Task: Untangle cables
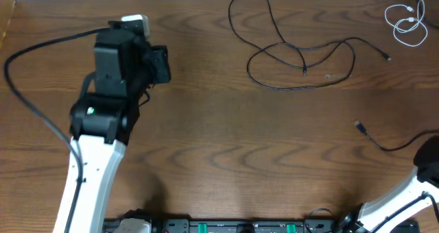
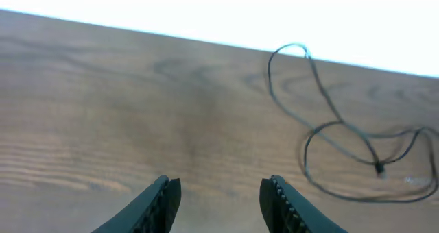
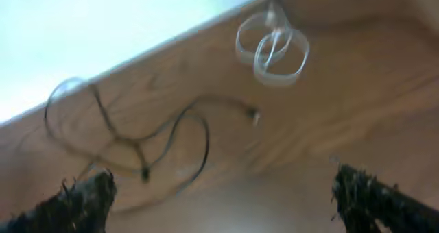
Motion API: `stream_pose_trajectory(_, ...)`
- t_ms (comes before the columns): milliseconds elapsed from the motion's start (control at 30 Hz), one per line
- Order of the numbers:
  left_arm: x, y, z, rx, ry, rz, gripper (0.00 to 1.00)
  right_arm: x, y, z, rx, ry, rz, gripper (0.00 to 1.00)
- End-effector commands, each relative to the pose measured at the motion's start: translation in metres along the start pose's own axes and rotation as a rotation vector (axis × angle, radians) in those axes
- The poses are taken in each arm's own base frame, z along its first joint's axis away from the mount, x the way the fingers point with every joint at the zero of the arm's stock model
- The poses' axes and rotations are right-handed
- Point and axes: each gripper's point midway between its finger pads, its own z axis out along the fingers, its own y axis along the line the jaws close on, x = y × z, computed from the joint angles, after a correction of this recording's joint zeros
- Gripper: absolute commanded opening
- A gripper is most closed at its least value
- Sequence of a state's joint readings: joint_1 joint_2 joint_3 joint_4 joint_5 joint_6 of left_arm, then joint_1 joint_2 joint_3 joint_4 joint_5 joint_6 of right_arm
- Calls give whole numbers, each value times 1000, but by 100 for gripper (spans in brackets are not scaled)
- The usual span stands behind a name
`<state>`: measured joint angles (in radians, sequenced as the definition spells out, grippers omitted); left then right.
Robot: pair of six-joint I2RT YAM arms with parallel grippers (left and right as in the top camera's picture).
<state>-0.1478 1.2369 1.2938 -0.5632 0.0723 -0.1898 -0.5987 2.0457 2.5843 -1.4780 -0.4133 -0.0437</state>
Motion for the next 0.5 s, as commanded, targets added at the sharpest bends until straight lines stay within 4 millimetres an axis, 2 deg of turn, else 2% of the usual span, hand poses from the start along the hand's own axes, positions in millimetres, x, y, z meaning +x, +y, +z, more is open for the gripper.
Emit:
stream_pose_trajectory(0,-19,-3,-26,7,-83,19,44,17,19,1,-23,67,-26,99)
stream_pose_trajectory(100,-21,-4,-38,12,-102,19,44,29,25,-8,-29,104,-36,99)
stream_pose_trajectory(200,-23,-4,-44,16,-116,19,44,30,36,-34,-27,64,-53,96)
stream_pose_trajectory(333,-13,-2,-43,6,-77,17,44,40,52,-86,4,-2,-111,96)
stream_pose_trajectory(400,-9,-1,-42,2,-59,17,44,47,50,-98,54,0,-116,95)
stream_pose_trajectory(467,-7,0,-42,0,-52,17,44,52,54,-96,58,14,-128,95)
